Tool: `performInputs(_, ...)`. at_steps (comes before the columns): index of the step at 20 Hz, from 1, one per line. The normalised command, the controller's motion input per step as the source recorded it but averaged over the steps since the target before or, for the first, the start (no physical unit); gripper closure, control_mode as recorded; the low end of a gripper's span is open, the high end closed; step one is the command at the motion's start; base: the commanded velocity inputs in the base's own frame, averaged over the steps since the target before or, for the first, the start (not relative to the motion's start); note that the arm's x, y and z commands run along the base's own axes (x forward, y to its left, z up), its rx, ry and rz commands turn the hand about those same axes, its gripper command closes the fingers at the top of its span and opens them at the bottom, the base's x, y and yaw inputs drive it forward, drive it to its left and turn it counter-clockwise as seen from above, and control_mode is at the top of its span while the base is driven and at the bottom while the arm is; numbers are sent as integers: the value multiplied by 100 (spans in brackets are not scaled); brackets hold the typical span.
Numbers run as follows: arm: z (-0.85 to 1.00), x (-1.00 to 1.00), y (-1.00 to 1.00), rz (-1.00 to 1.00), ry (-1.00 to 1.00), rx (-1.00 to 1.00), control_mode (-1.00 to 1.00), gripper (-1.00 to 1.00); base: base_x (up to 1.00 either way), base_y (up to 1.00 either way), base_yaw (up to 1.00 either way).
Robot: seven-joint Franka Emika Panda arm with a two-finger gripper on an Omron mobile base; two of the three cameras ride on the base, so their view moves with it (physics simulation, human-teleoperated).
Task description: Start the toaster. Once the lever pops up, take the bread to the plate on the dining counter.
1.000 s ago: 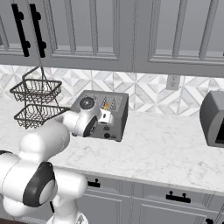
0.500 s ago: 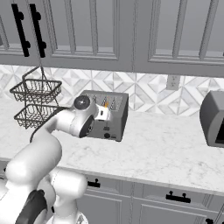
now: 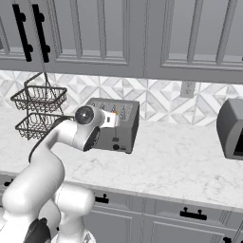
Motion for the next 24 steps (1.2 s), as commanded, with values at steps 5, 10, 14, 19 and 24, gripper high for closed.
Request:
performInputs(5,28,1,0,0,-12,0,-100,-100,0,0,0)
performInputs(10,0,6,-8,0,0,0,-100,-100,0,0,0)
performInputs(14,0,24,-8,0,1,0,-100,-100,0,0,0)
performInputs(19,0,34,0,0,1,0,-100,-100,0,0,0)
performInputs(24,-1,28,0,0,19,0,-100,-100,0,0,0)
